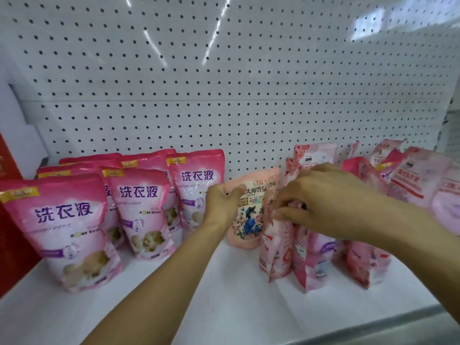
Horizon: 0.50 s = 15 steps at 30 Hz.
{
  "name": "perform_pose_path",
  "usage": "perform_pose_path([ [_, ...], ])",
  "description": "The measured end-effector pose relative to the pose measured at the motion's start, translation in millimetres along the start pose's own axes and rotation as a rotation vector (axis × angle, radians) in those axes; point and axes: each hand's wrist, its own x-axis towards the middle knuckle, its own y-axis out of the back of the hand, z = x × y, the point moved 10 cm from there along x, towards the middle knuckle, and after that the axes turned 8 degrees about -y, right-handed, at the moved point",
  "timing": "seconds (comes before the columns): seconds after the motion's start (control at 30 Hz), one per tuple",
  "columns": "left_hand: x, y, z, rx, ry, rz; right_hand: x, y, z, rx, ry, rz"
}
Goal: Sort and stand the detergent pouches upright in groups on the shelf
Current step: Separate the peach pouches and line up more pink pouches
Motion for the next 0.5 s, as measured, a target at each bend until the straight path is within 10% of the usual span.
perform_pose_path([
  [0.2, -57, 99, 10, -0.033, 0.002, 0.093, -13, 12, -35, -0.114, 0.1, 0.381],
  [0.3, -83, 143, 17, -0.045, -0.011, 0.1, -40, 11, -65, 0.334, 0.216, 0.601],
  [0.5, -119, 187, 26, -0.068, -0.017, 0.078, -24, -104, -89, 1.27, -0.222, 0.017],
])
